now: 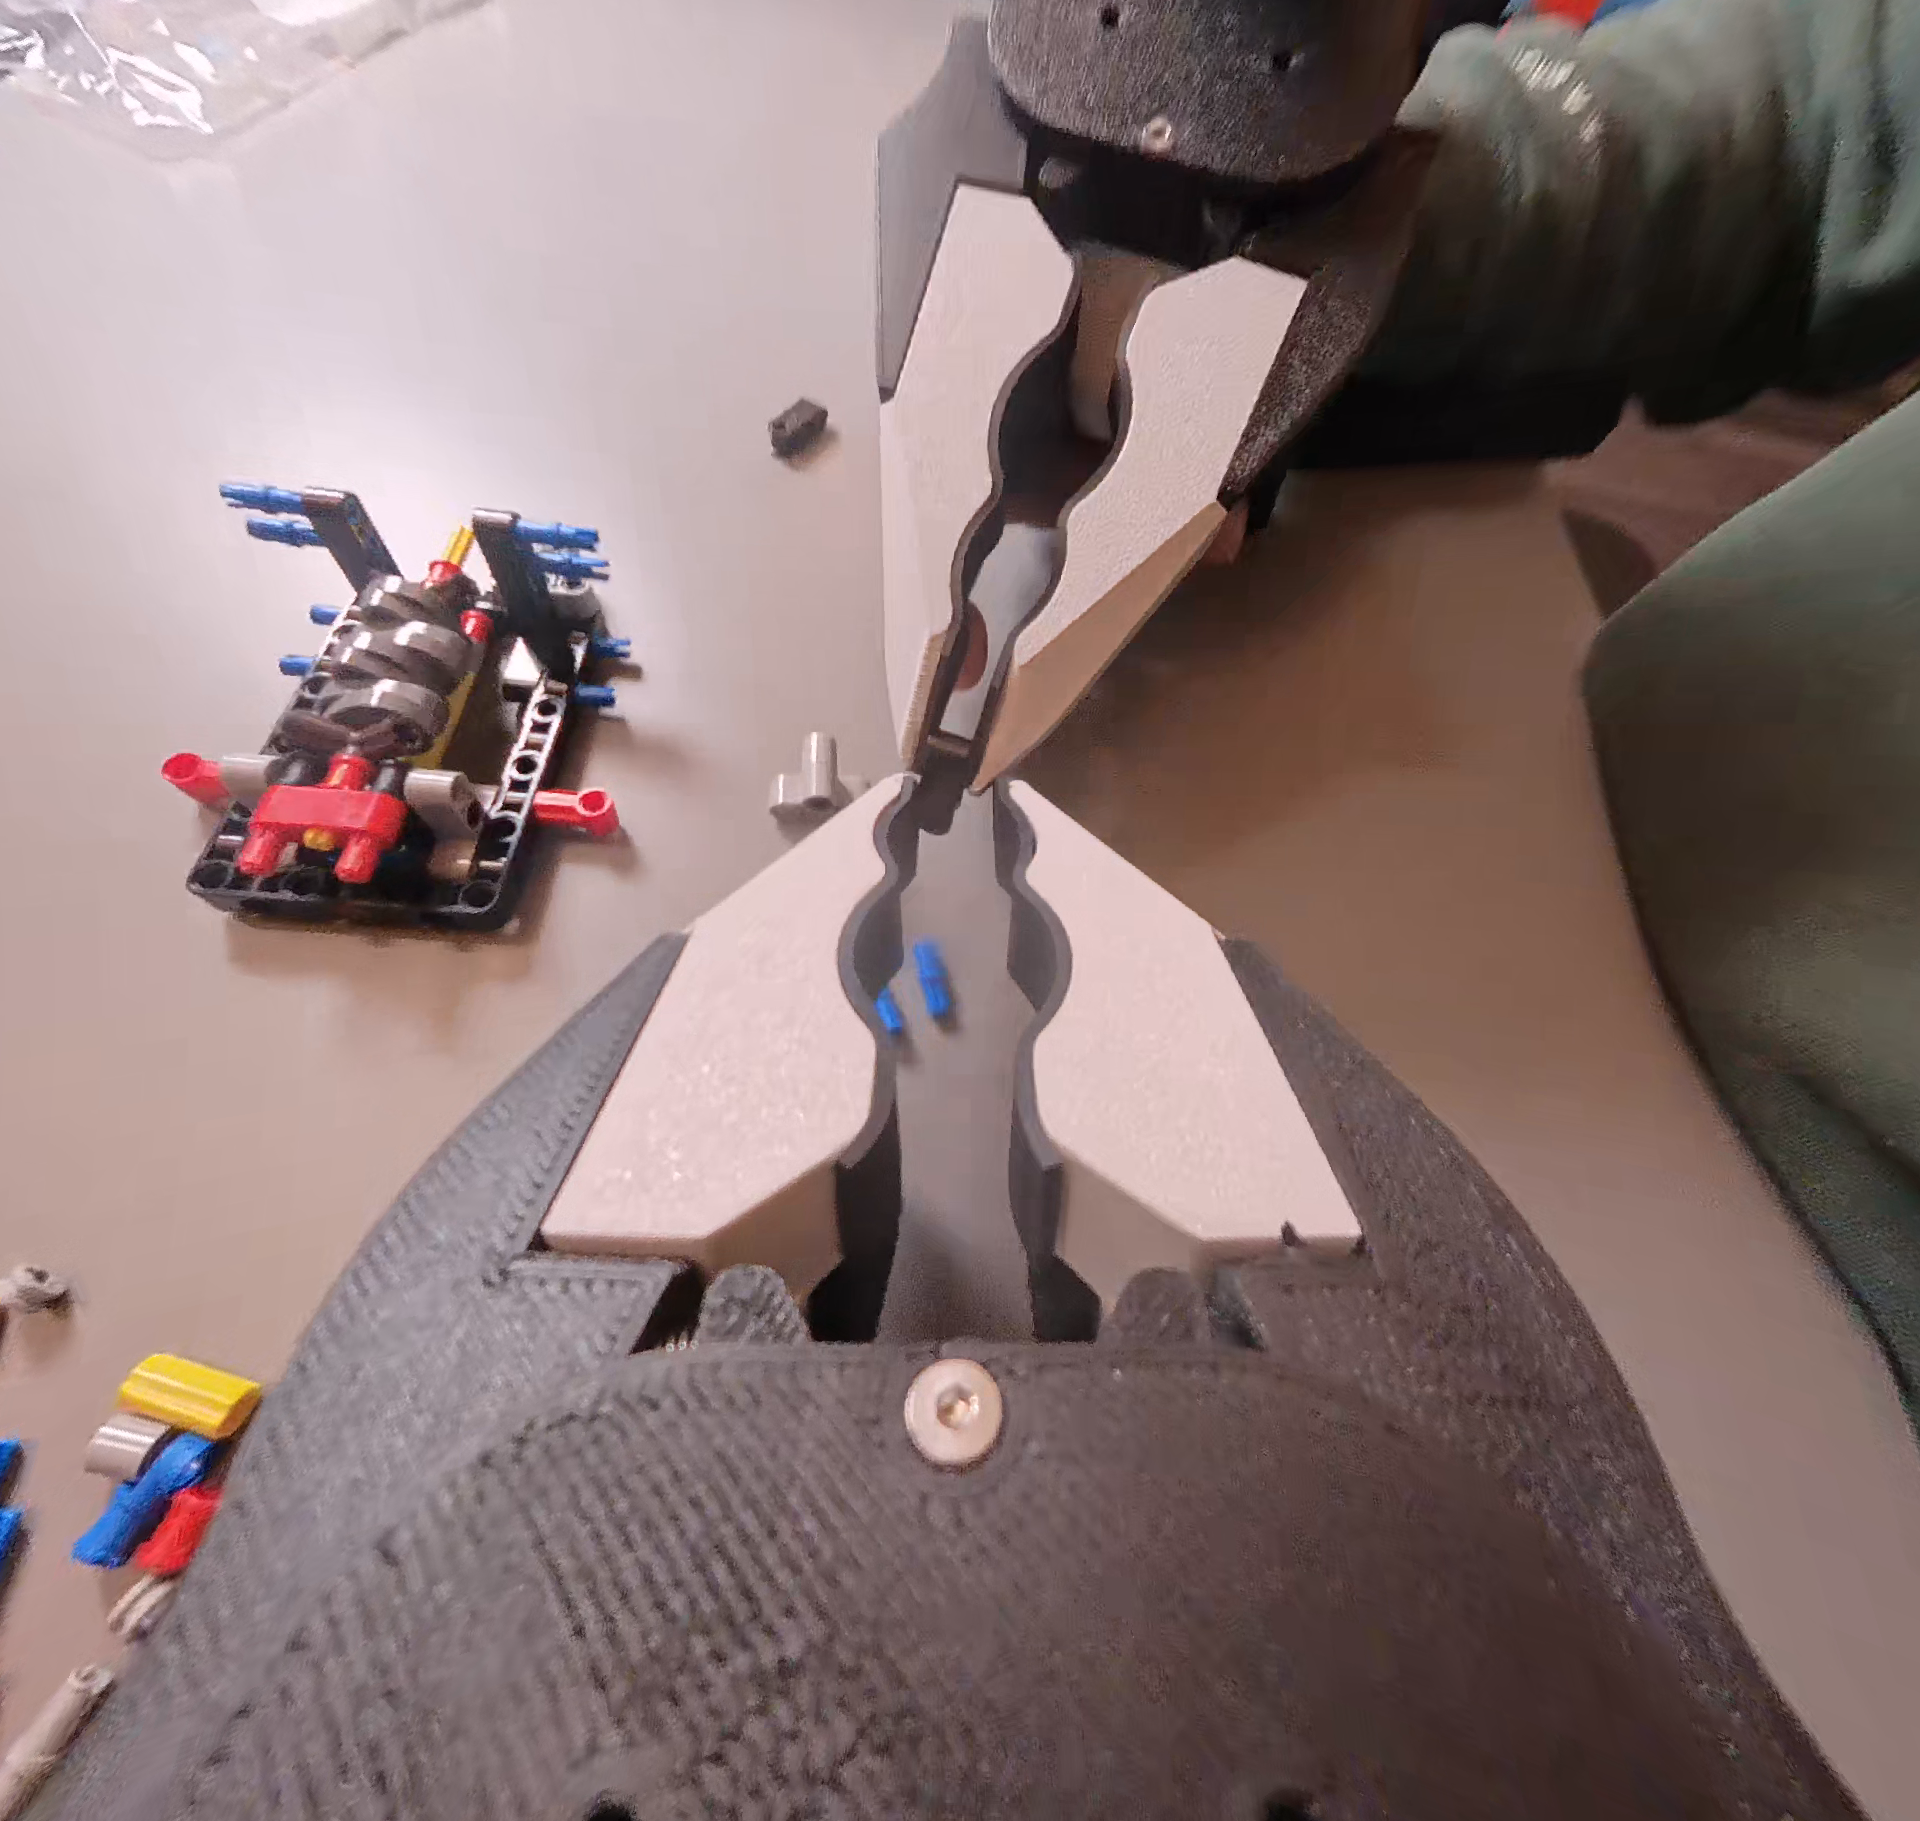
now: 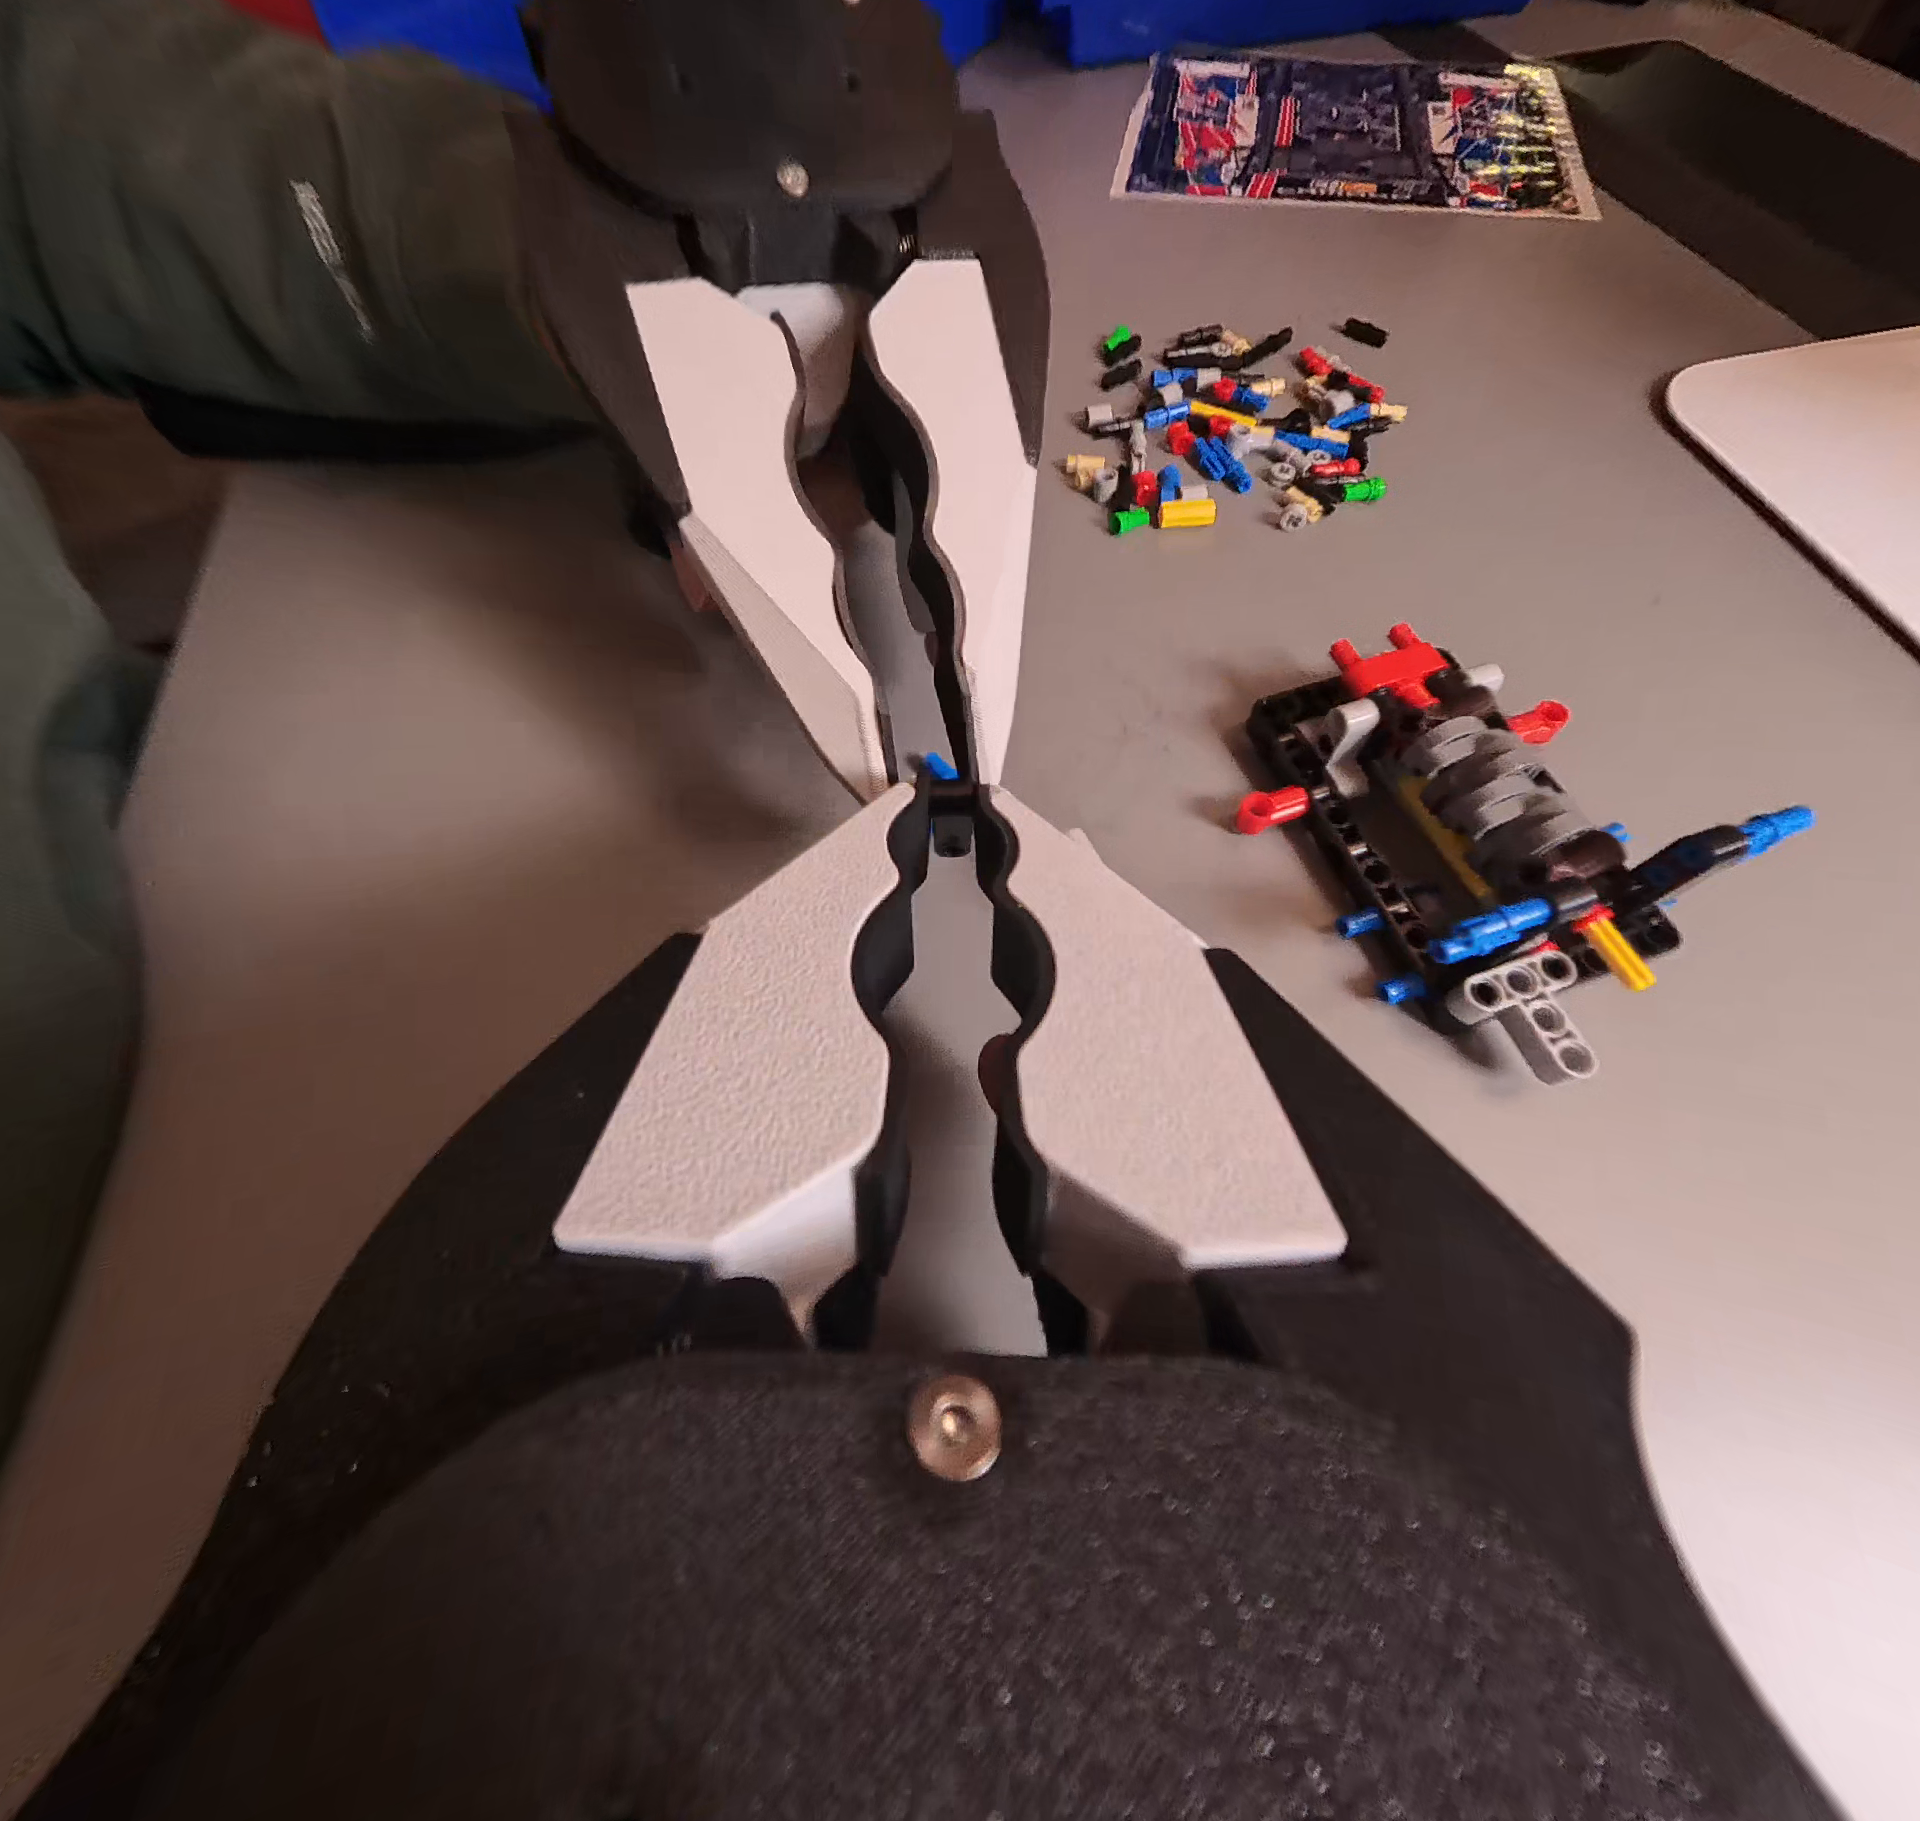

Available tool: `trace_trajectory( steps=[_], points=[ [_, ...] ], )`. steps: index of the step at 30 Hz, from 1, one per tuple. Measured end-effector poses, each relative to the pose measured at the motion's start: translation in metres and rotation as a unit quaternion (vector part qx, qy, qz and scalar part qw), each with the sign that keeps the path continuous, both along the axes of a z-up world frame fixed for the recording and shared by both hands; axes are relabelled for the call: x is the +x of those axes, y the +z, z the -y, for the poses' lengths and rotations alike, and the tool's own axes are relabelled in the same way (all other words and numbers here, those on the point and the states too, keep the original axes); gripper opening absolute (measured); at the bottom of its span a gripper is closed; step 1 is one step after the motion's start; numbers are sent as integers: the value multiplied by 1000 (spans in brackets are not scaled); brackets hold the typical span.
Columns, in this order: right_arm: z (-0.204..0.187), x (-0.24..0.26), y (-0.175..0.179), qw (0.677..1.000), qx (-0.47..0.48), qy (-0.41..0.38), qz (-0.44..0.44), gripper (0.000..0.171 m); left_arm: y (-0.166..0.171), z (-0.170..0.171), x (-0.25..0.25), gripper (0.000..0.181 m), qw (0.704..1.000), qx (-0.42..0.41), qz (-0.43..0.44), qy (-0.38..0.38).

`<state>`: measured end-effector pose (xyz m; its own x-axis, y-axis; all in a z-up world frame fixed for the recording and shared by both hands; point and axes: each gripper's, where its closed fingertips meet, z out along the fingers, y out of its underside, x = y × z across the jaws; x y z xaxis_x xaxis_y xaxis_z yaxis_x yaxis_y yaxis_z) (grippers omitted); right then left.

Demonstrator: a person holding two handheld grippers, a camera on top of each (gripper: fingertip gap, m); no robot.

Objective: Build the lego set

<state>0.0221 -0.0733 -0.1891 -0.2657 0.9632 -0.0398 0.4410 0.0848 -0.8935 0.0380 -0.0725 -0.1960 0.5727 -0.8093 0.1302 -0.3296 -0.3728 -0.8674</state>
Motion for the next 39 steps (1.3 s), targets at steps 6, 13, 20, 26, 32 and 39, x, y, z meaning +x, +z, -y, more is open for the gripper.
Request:
trace_trajectory(
  steps=[6, 13, 20, 26, 32, 39],
  points=[
    [2, 2, -20, 996, 79, 19, 37, 6, -20, 3, -1, 11, 997, 11, -72, -20],
    [5, 6, -20, 995, 88, 37, 39, 6, -24, 4, 1, 9, 994, 33, -101, -33],
    [0, 8, -20, 996, 77, 22, 39, 6, -13, 11, -29, 12, 990, 18, -136, -32],
    [0, 6, -14, 999, 32, 15, 25, 6, -30, 24, -29, 3, 986, -52, -152, -37],
    [2, 8, 1, 999, -46, 23, -4, 6, -36, 18, -21, 8, 988, -62, -141, -13],
    [5, 9, 6, 995, -92, 31, -12, 6, -35, 25, -17, 11, 987, -69, -143, -32]
  ],
)
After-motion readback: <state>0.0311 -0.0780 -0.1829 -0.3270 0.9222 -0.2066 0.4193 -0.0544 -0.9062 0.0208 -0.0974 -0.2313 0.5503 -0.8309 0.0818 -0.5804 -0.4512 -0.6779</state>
